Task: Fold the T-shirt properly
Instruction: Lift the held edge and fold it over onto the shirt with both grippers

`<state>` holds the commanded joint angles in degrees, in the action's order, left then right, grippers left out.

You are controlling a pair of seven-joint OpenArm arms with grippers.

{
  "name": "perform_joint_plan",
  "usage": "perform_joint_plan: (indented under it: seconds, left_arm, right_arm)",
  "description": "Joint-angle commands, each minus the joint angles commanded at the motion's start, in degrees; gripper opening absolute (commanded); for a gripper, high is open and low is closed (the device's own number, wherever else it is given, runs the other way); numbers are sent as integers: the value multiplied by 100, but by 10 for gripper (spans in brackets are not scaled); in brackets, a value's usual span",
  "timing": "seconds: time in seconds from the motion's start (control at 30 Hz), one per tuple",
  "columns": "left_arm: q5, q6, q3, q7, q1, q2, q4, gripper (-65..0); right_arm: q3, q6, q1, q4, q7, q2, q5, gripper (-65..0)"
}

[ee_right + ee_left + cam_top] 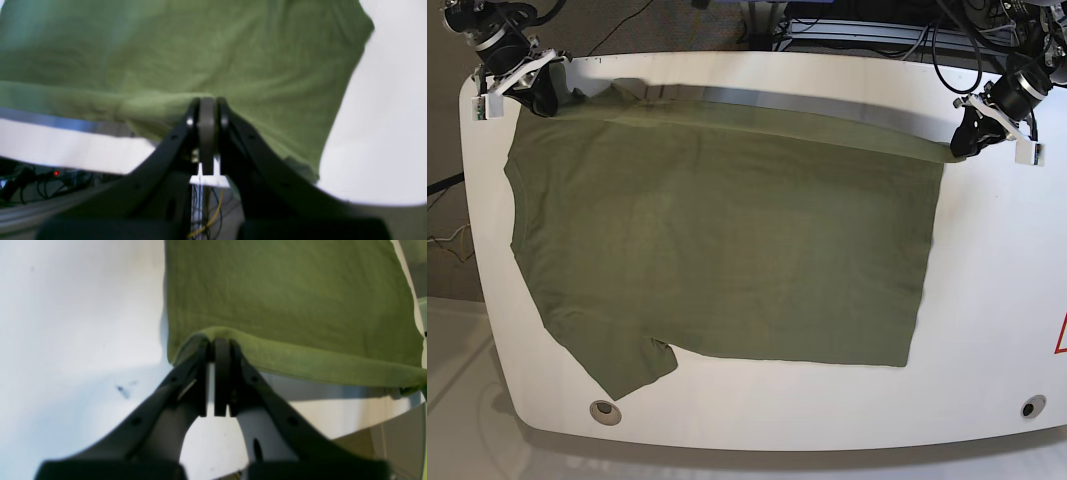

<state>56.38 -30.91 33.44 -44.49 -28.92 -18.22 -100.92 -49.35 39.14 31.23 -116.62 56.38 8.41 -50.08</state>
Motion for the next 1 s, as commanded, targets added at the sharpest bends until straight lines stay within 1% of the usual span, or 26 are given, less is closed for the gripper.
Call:
perform_joint_plan:
  seconds: [0.3,0.37,0.63,0.7,0.77,0.9,1.0]
  left_arm:
    - [-98,53,-58,5,308,-14,78,-650]
    - [-144,92,-159,-24,498,-27,153,-650]
    - [-432,94,-526,18,846,-33,321,-650]
    - [-553,97,-647,26,950,-36,363,-650]
    - [-776,53,-819,81,1065,-106,518,-650]
    - [-850,55,-859,116,1185,-123,653,-650]
    - [-818,51,-831,126,1237,-140,737,-650]
  right_arm:
    - [258,55,-436,97,1,68,243,-650]
    - [386,31,-698,173,-2,108,416,-650]
    - [724,-13,-1108,400,-30,283,725,-650]
    - [823,-21,-1199,501,-39,343,803,-650]
    - [947,-9,-1353,844,-122,408,959,-650]
    - [1090,-12,-1564,1067,-127,430,1043,-650]
    - [1181,-22,-1704,1198,-138,419,1133,-650]
